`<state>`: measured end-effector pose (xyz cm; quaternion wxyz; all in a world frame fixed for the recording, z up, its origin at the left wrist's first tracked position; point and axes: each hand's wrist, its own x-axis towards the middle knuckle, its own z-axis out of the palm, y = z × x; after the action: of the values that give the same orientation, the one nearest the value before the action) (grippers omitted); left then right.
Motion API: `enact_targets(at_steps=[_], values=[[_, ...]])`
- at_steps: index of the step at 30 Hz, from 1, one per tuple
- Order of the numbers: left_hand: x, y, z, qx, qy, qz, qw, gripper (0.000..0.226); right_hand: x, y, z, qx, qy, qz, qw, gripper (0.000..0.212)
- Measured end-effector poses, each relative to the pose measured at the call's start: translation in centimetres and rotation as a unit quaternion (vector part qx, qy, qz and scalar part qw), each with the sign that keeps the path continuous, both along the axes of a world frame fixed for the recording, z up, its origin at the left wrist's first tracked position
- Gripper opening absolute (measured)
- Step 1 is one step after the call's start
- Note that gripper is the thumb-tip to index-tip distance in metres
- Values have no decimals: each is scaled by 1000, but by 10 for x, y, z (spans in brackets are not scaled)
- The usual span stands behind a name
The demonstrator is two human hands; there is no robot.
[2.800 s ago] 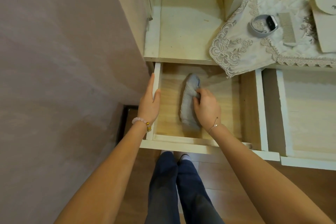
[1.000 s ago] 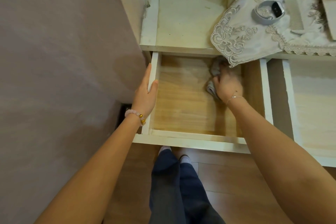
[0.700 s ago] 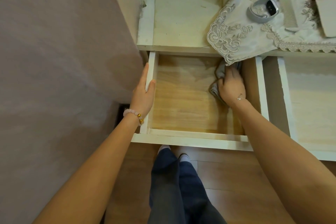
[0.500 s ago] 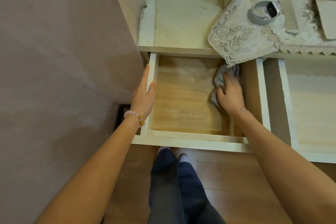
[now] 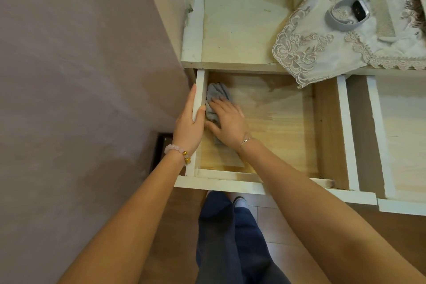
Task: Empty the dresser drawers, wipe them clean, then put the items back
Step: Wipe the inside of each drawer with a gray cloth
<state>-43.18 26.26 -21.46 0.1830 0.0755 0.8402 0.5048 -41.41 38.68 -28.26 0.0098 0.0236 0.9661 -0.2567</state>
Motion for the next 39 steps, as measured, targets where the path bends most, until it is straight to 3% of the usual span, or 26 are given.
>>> enact_targets(at_steps=[8,12,18,22,35,39], values=[[-2,-2,-2,-4,8,-1,1000,51,20,12,0,42,0,79,996,47],[-1,-1,0,-11,7,-1,1000,52,37,38,3,12,-25,95,995,47],[2,0,2,-7,-13,5,1000,52,86,124,8,24,-45,-46,998,48],[1,-1,3,-7,-17,6,1000,52,98,135,11,3,-96,-103,990,52],[2,3,4,-9,-17,17,1000,52,105,120,22,-11,-171,-4,985,57],[1,2,1,-15,-15,18,1000,51,90,90,28,-58,-182,81,978,52]])
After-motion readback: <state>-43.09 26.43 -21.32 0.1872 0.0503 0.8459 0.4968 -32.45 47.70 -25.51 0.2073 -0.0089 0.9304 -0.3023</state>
